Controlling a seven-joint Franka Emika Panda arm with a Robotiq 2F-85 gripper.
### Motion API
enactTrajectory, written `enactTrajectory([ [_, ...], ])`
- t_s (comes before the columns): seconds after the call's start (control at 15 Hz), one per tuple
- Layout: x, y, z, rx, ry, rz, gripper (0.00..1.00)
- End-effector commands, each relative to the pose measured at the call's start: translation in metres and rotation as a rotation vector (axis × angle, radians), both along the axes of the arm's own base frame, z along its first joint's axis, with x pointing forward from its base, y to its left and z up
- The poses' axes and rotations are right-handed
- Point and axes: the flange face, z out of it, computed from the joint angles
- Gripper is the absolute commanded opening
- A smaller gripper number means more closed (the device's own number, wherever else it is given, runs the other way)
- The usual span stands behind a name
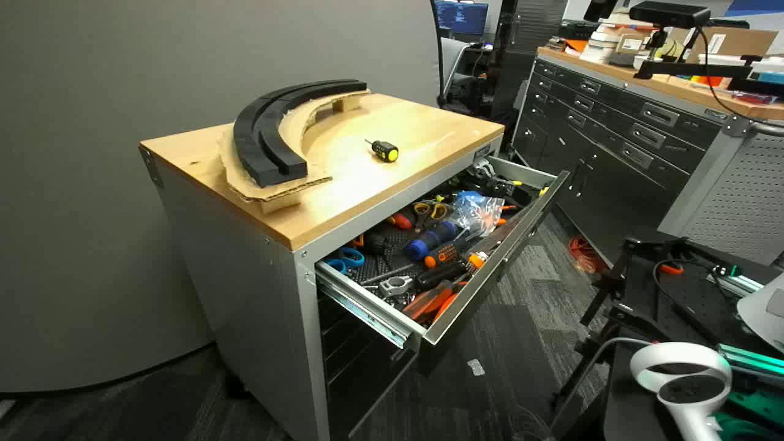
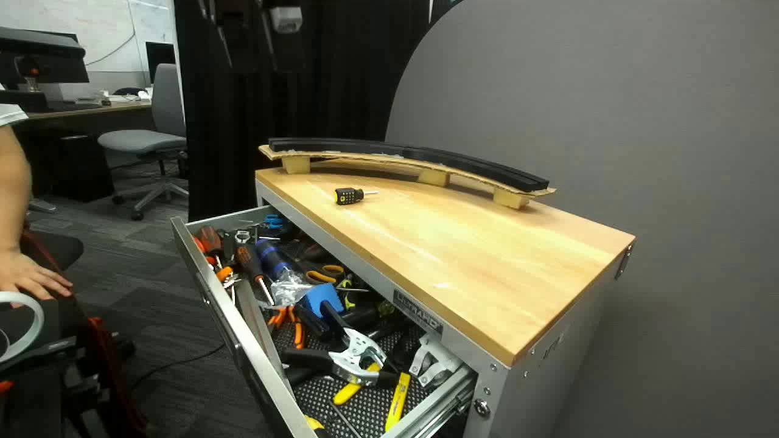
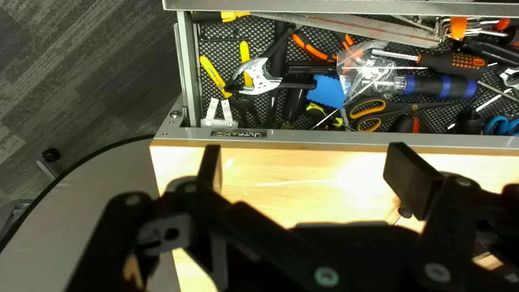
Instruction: Put the black object in the open drawer and close the drawer
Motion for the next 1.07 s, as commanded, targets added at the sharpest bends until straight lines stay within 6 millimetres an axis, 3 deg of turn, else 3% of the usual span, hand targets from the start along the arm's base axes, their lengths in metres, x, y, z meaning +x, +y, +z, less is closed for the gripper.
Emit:
enactTrajectory([
  [0.0,0.001,0.0,0.003,0.0,-0.004,0.0,1.0],
  [0.27,0.001,-0.001,0.012,-0.003,-0.023,-0.001,1.0],
  [0.4,0.004,0.008,0.004,-0.016,-0.023,-0.027,1.0],
  [0.6,0.015,0.066,-0.031,-0.027,-0.007,-0.095,1.0],
  [1.0,0.052,0.221,-0.092,-0.042,-0.049,-0.115,1.0],
])
